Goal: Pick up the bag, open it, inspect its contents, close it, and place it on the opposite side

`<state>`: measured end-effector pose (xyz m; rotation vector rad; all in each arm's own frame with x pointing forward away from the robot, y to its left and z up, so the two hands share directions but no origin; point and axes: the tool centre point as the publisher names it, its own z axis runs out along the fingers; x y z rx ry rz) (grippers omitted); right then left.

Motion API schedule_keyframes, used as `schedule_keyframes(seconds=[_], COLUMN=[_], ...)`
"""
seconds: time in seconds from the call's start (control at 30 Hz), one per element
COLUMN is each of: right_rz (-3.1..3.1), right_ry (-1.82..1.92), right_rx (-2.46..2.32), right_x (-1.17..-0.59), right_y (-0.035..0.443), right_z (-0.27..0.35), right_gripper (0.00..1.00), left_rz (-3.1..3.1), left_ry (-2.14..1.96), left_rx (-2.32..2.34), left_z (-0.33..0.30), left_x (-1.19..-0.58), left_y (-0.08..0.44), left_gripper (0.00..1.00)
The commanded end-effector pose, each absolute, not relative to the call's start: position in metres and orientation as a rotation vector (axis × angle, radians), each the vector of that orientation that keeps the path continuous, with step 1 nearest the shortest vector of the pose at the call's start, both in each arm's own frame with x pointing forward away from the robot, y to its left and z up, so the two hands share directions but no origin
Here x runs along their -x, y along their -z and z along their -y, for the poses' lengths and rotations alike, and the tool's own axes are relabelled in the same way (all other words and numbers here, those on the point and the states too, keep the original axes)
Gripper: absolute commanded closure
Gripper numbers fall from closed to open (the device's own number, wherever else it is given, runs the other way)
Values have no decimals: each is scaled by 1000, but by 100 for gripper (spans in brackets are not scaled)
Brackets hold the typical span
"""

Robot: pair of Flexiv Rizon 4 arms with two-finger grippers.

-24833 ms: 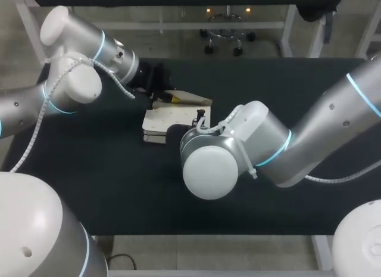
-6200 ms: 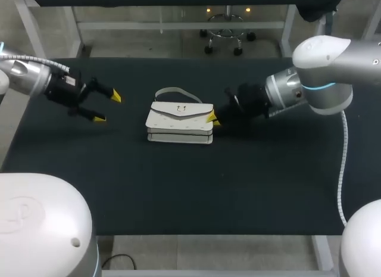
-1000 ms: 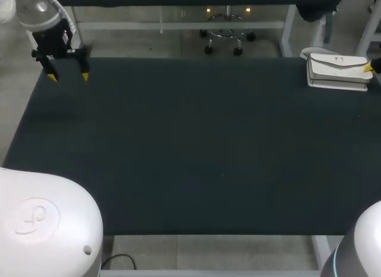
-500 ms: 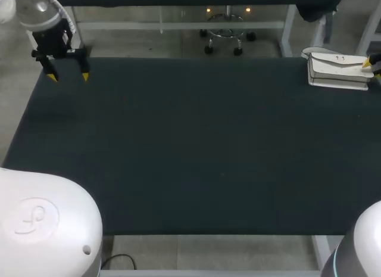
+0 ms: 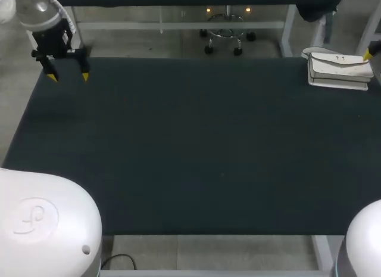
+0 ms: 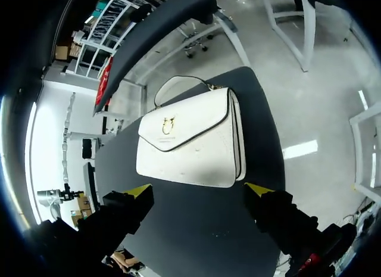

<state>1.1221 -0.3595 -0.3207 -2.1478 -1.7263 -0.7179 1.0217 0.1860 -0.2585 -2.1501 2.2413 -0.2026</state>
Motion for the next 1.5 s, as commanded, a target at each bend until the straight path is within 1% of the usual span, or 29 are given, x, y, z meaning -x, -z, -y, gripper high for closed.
schedule_keyframes(seconds=[0.03, 0.4, 0.67, 1.07, 1.5], right_rz=[1774, 1856, 1892, 2015, 2033], right_ry=[467, 293, 323, 213, 232], right_rx=[2125, 2202, 2297, 2334, 2346], right_x=[-1118, -1100, -1088, -1074, -1070], right_y=[297, 280, 275, 269, 265], right_z=[340, 301, 276, 238, 229], right_gripper=[0, 0, 0, 0, 0], left_rz=[-2238, -2238, -2238, -2238, -2238], left_ry=[201, 201, 201, 201, 201], left_rx=[2151, 2151, 2151, 2151, 2151], left_z=[-185, -185, -185, -185, -185], left_x=[-1021, -1021, -1021, -1021, -1021], left_y=[258, 258, 258, 258, 258], left_gripper=[0, 0, 0, 0, 0])
